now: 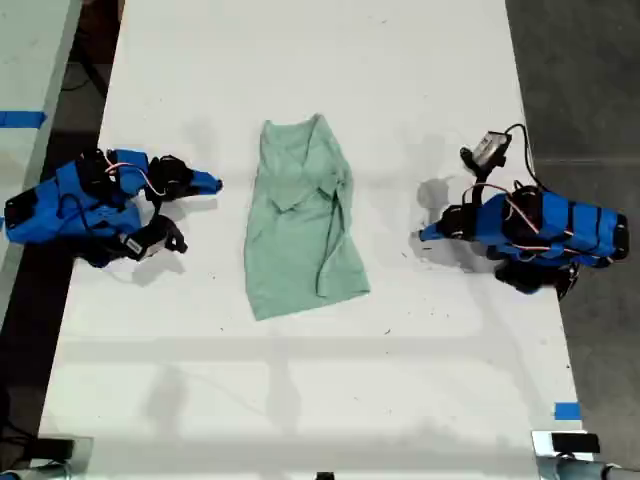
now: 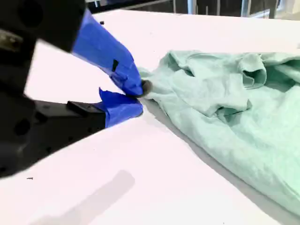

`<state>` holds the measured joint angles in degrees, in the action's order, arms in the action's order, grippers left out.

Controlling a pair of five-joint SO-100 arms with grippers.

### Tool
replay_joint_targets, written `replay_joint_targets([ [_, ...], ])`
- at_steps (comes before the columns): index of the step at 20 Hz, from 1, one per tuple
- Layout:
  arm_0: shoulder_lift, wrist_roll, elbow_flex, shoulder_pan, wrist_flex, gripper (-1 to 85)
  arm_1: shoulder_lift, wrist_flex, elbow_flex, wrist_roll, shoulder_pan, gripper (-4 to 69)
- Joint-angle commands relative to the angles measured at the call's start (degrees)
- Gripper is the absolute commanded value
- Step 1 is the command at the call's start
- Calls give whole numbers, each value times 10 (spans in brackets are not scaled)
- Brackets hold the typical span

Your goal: Fold t shirt

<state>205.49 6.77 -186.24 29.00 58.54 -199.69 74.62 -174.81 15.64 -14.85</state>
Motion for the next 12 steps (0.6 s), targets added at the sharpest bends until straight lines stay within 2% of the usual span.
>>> replay_joint_targets([
  [1, 6, 36, -10, -62, -28, 258, -9, 8, -36, -9, -4, 8],
  [2, 6, 33, -8, -55, -34, 260, -9, 8, -36, -9, -4, 8],
  [4, -23, 0, 16, -49, -6, 265, -9, 8, -36, -9, -6, 8],
  [8, -339, -129, 225, -178, 11, 278, -9, 8, -36, -9, -8, 8],
  [12, -771, -189, 531, -296, 54, 300, -9, 8, -36, -9, -6, 8],
])
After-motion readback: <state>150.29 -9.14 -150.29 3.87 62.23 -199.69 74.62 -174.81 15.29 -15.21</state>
